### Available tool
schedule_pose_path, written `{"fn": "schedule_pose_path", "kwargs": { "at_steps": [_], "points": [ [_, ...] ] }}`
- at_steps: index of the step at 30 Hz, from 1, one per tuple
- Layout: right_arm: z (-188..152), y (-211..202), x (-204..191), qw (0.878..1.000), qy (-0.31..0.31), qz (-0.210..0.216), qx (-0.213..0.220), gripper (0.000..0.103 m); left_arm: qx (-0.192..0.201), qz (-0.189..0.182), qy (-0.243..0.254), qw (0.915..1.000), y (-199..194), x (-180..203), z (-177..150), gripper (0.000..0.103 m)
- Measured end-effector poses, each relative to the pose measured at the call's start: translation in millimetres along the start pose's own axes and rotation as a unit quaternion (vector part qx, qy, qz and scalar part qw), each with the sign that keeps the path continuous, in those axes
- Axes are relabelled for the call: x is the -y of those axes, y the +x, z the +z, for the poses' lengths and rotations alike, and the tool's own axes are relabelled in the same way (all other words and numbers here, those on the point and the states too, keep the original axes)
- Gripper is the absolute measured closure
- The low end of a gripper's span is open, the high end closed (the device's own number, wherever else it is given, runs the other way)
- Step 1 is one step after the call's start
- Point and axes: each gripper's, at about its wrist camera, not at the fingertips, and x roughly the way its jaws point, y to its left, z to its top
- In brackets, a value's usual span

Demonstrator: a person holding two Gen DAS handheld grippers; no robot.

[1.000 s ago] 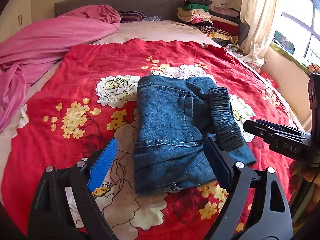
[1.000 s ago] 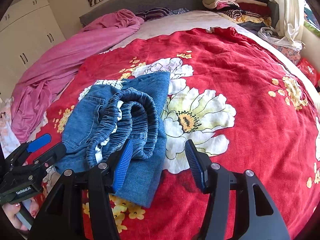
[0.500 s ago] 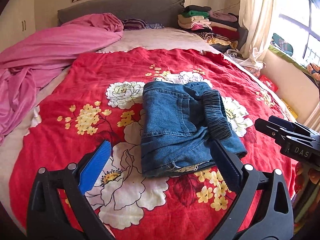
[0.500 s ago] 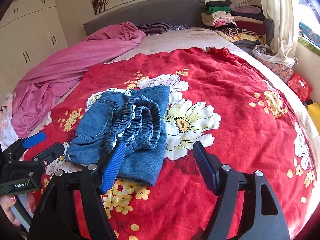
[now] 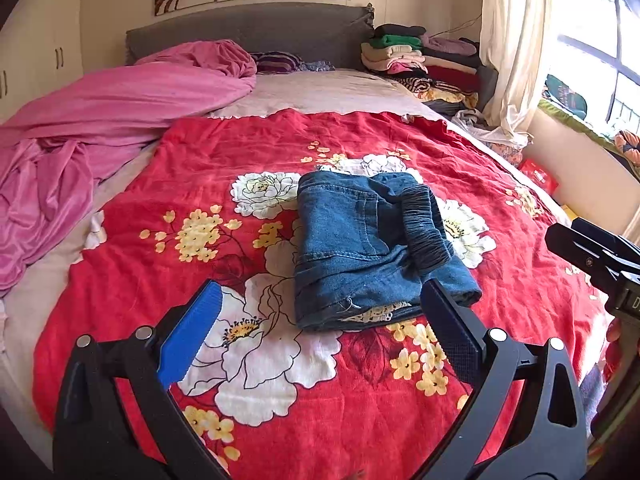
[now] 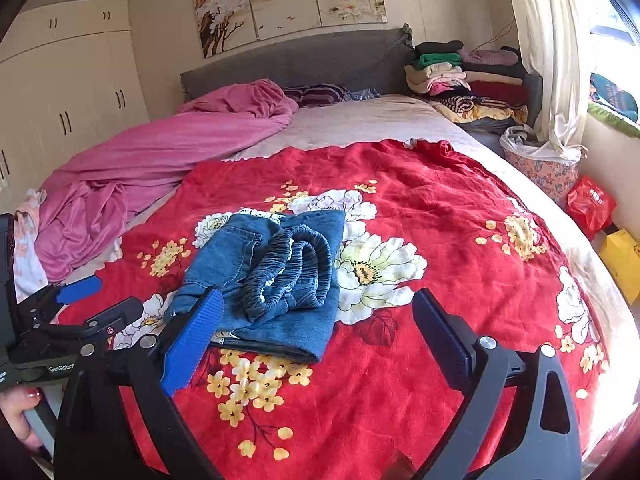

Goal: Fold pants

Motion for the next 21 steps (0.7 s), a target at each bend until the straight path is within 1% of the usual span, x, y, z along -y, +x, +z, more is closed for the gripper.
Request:
{"fn": "schedule_pose_path", "kwargs": {
  "at_steps": [1, 11, 21],
  "points": [
    [0, -4, -1, 1.0, -0.003, -0.001, 0.005, 0.005, 0.002, 0.001, 0.001, 1.0, -3, 0, -1, 0.01],
    [-1, -36, -9, 1.0, -0.013, 0.005, 0.025, 0.005, 0.015, 0.006, 0.001, 0.9999, -33, 0, -9, 0.01],
    [-5, -58, -14, 0.999, -0.021, 0.012, 0.03, 0.005, 0.031, 0.01, 0.001, 0.9995, -58, -3, -12, 0.01]
  ]
}}
